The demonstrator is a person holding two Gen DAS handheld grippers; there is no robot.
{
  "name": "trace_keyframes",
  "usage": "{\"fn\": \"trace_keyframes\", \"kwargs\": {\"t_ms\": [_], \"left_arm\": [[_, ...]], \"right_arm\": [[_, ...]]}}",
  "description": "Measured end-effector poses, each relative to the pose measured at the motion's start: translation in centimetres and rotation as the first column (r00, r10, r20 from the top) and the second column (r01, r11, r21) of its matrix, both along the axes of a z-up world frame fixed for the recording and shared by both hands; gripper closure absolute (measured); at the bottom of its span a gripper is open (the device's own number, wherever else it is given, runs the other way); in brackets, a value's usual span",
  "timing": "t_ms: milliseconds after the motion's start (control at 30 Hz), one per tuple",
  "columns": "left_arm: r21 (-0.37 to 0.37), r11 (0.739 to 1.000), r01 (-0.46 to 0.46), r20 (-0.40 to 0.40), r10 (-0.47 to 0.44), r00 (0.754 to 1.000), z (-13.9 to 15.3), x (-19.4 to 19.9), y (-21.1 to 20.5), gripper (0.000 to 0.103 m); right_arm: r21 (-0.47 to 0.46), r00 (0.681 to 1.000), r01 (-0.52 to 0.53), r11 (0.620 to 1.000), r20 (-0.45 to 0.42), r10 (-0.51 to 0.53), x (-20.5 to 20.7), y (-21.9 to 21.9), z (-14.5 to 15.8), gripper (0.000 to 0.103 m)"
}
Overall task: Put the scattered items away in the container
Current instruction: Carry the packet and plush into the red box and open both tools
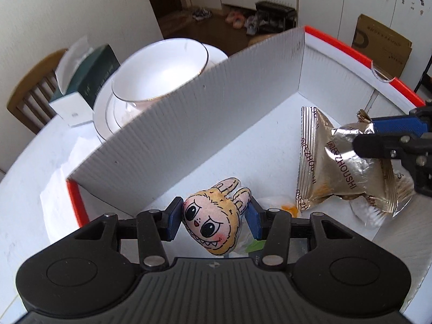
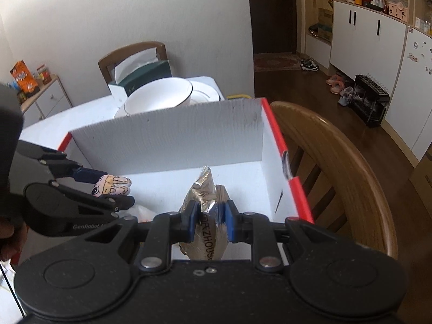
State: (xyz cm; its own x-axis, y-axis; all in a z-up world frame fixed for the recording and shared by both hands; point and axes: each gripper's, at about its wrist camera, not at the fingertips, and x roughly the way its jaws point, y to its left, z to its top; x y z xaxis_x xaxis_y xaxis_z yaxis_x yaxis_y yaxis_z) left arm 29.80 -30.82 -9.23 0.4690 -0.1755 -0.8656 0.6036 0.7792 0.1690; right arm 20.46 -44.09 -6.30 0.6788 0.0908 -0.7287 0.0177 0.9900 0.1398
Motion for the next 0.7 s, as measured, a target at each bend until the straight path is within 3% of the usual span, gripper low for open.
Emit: {"fn": "trace_keyframes", "kwargs": {"t_ms": [200, 433, 700], "left_arm": [[0.03, 0.999, -0.02, -0.065, 0.022, 0.998, -0.7, 1.0, -0.1, 0.054], [0.044, 0.999, -0.023, -0.076, 0.026, 0.997, -0.8, 1.0, -0.1, 0.052], [0.021, 1.0, -0.01, -0.057, 0.011, 0.998, -0.3, 0.2, -0.2, 0.036]], "right_arm": [[-0.007, 1.0, -0.018, 1.0, -0.018, 0.018, 0.3, 0.3, -0.5, 0.083], [-0.014, 0.999, -0.027, 1.0, -0.041, 0.026, 0.5, 0.5, -0.9, 0.081], [-0.014, 0.998, -0.039, 0.999, -0.047, 0.039, 0.3, 0.3, -0.8, 0.074]]}}
